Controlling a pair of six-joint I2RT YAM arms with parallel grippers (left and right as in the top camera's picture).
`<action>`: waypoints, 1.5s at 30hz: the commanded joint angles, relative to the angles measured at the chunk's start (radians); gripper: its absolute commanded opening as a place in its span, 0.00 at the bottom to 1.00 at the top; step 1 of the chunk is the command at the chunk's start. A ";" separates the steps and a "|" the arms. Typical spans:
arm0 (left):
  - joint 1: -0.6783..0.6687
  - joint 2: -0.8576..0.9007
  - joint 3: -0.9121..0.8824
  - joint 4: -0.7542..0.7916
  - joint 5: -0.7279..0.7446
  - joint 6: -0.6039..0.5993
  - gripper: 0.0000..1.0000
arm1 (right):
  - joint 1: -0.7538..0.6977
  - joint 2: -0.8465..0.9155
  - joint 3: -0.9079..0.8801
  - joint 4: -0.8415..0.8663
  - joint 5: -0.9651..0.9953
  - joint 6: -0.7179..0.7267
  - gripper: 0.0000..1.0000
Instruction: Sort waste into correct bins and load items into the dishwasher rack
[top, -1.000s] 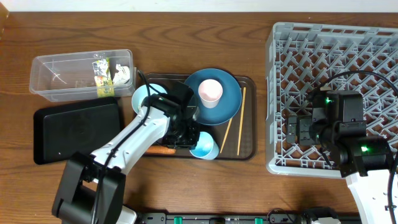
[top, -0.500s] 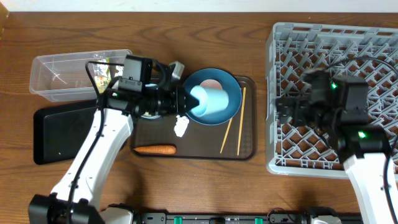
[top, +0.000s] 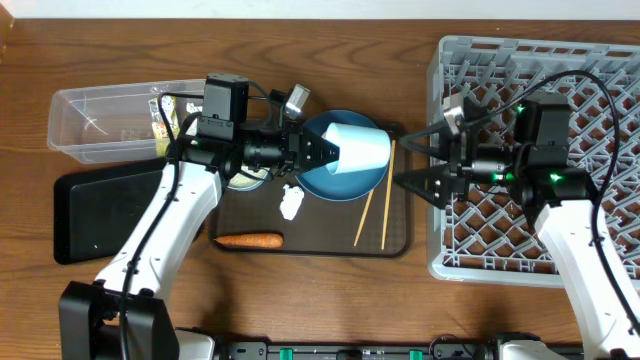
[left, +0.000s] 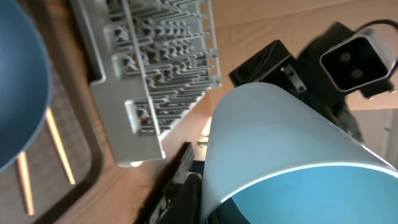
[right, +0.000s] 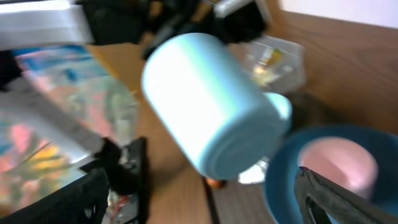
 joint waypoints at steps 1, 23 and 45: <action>-0.011 -0.001 0.015 0.024 0.086 -0.048 0.06 | 0.016 0.027 0.014 0.014 -0.142 -0.076 0.95; -0.109 -0.001 0.015 0.054 0.087 -0.069 0.06 | 0.071 0.048 0.014 0.068 -0.109 -0.076 0.59; 0.053 -0.073 0.015 -0.402 -0.613 0.282 0.39 | -0.002 -0.010 0.040 -0.121 0.604 0.180 0.25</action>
